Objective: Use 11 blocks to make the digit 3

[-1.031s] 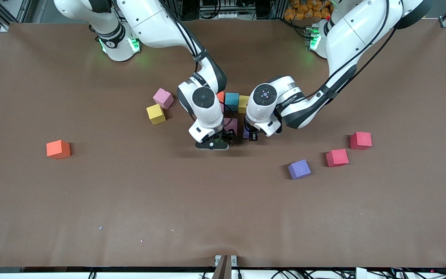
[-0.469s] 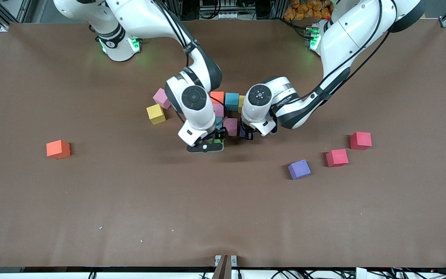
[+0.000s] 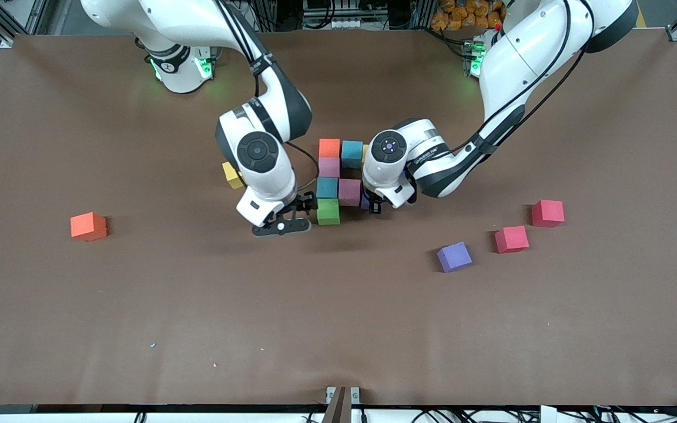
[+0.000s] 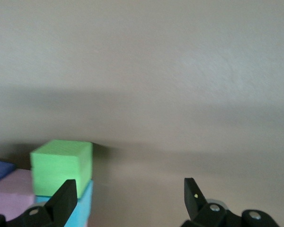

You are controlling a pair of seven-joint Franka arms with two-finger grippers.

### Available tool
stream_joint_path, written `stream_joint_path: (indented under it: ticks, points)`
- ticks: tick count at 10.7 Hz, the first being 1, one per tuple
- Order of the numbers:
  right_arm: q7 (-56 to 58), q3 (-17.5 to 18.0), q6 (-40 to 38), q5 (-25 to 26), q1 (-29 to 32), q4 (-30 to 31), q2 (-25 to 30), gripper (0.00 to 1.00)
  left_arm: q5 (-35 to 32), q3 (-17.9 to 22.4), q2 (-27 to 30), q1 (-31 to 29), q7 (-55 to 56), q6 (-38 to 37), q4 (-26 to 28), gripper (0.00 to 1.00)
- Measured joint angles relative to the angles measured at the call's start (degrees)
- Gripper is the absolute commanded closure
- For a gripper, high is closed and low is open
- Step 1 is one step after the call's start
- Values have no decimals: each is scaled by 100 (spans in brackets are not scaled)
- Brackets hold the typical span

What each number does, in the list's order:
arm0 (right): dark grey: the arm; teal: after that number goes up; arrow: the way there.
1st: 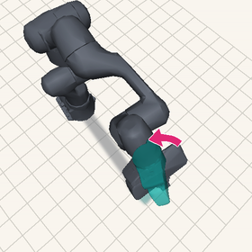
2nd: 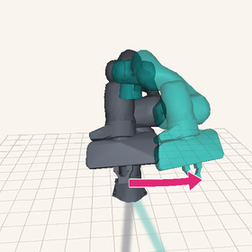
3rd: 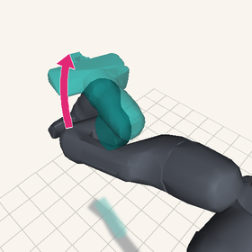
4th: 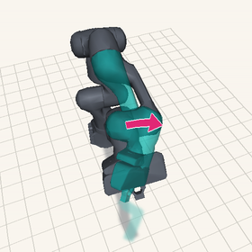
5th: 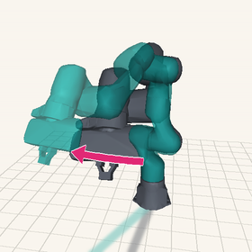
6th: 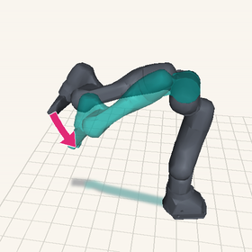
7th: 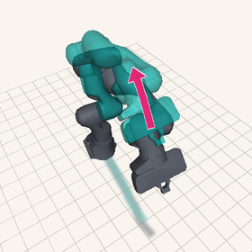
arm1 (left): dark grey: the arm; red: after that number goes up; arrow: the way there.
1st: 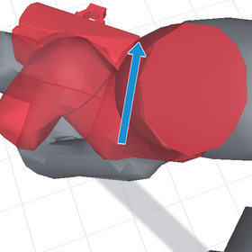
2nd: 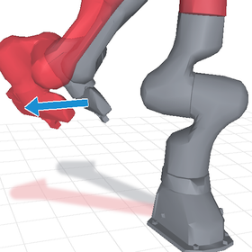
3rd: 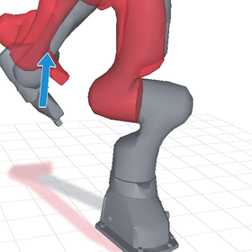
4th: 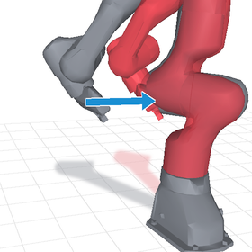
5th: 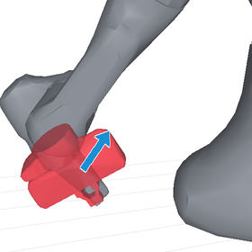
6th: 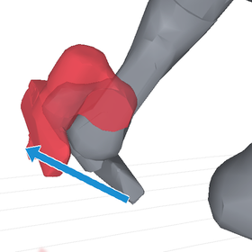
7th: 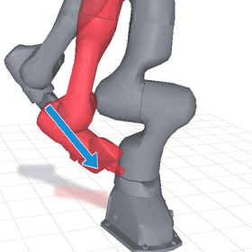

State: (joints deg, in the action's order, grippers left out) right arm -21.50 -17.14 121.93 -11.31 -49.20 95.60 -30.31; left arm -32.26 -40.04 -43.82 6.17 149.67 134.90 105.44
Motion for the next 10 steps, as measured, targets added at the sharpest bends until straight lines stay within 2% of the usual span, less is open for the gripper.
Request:
stream_joint_path:
  ticks: [3, 5, 6, 7, 8, 10]
  points:
    - [354, -153, 30, 469, 3, 779, 543, 0, 0, 4, -6, 21, 0, 0, -11, 100]
    - [557, -196, 49, 591, 5, 1402, 968, 0, 0, 7, -11, 49, 0, 0, -19, 100]
    - [729, -200, 170, 596, 3, 1745, 1136, 0, 0, 9, -13, 71, 0, 0, -23, 96]
    - [893, -200, 423, 596, 2, 2093, 1258, 0, 0, 12, -15, 86, 0, 0, -26, 78]
    - [994, -200, 778, 597, 2, 2463, 1345, 0, 0, 16, -15, 94, 0, 0, -29, 3]
    - [1120, -199, 1254, 598, -1, 2999, 1382, 0, 0, 23, -17, 104, 31, 0, -31, 0]
